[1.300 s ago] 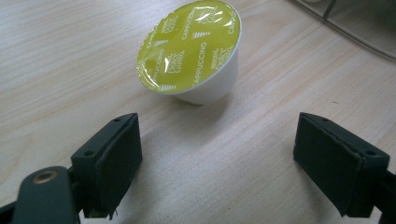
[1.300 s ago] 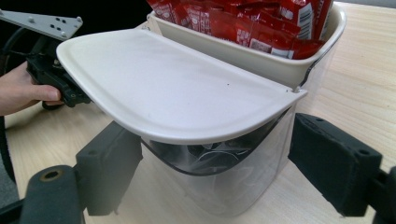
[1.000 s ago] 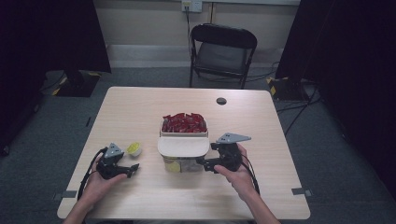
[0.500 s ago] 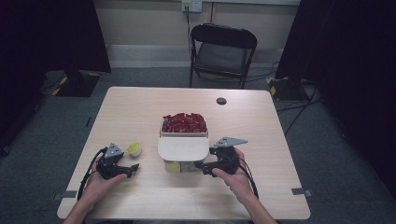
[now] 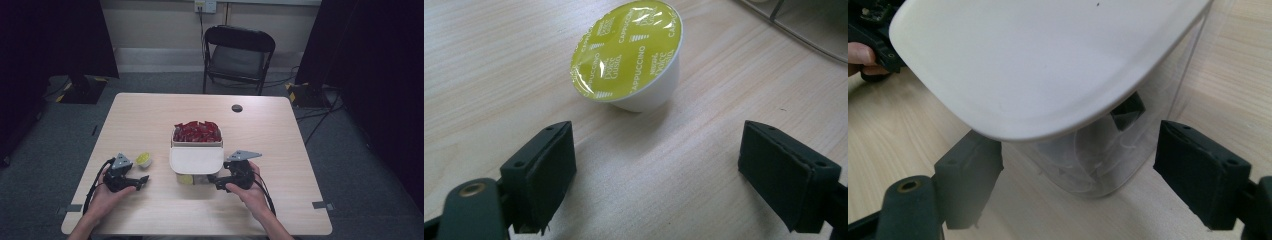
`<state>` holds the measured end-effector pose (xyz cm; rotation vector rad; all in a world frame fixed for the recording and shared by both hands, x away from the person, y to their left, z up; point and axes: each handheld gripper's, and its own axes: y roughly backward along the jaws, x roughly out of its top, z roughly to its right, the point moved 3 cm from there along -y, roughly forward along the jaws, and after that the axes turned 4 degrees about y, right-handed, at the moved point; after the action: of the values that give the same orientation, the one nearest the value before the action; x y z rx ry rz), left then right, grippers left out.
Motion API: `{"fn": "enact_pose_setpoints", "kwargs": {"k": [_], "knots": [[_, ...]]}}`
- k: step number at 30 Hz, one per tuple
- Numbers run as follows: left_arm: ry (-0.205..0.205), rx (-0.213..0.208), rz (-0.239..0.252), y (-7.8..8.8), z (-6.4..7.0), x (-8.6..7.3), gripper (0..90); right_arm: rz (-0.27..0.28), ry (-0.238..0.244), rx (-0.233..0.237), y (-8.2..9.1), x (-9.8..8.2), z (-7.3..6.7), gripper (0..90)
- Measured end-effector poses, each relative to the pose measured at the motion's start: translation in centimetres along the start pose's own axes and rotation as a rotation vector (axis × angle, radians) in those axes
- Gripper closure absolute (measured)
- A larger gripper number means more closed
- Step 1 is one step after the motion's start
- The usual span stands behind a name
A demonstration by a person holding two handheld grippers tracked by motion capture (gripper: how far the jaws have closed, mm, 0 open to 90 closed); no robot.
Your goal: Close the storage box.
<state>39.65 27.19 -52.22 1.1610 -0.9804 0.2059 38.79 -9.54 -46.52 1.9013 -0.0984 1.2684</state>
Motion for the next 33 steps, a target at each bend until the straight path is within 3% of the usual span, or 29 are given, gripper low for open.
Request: {"fn": "enact_pose_setpoints", "kwargs": {"k": [12, 17, 23, 33], "knots": [[0.0, 0.0, 0.0, 0.0, 0.0, 0.0, 14.9, 0.021, -0.001, 0.017, 1.0, -0.2, -0.1, 17.4], [0.0, -0.001, 0.0, 0.0, 0.0, 0.0, 14.9, 0.005, -0.008, -0.002, 1.3, -0.9, 0.3, 17.4], [0.0, 0.0, 0.0, 0.0, 0.0, 0.0, 14.9, 0.023, -0.012, -0.036, 2.2, -1.0, 0.9, 17.4], [0.0, 0.0, 0.0, 0.0, 0.0, 0.0, 14.9, 0.053, -0.043, -0.113, 3.5, -1.4, 3.2, 17.4]]}}
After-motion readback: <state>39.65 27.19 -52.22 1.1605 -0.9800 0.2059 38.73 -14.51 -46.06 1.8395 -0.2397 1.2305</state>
